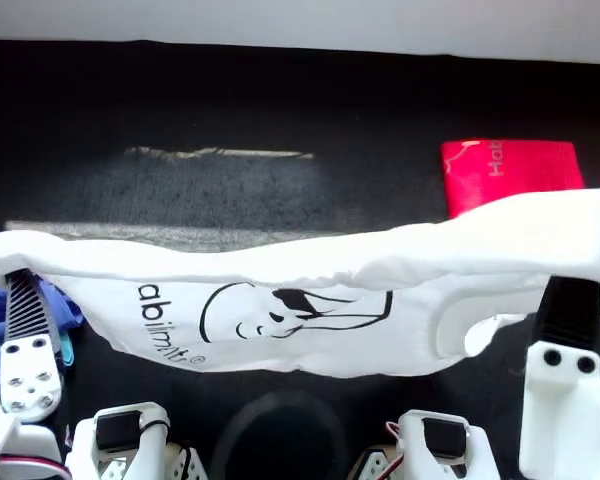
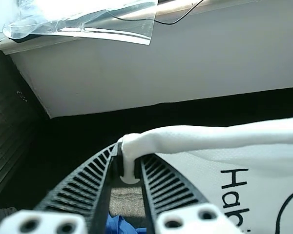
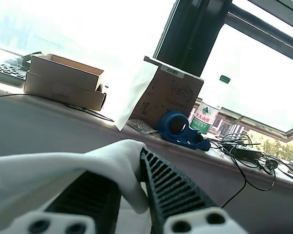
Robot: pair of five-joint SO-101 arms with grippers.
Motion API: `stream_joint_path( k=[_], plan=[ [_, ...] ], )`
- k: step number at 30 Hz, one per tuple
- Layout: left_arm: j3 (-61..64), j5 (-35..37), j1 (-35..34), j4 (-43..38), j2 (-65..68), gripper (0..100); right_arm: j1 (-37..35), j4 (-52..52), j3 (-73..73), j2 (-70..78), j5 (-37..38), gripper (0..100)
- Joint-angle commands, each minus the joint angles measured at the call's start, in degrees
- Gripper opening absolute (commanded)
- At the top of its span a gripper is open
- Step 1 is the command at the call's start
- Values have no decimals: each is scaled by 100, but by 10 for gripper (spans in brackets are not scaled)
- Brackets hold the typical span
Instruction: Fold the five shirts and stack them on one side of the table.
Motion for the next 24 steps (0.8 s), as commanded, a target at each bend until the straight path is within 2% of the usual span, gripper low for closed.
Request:
stream_joint_path(
  k=[1, 4, 13, 18, 21, 24],
  plan=[
    [277, -9, -92, -123, -171, 20, -31, 110, -48, -189, -44, 6],
    [303, -9, -92, -325, -391, 20, -31, 119, -40, -426, -44, 6],
    [681, -9, -127, -202, -1209, 20, -31, 119, -31, -778, -35, 6],
    [1833, -18, -127, -246, -1349, 20, -31, 66, 462, -699, -44, 6],
    [2607, -26, -127, -264, -1341, 20, -48, -48, 1244, -549, -53, 6],
    [3556, -26, -127, -607, -1341, 20, -48, -602, 2290, -391, -53, 6]
  ],
)
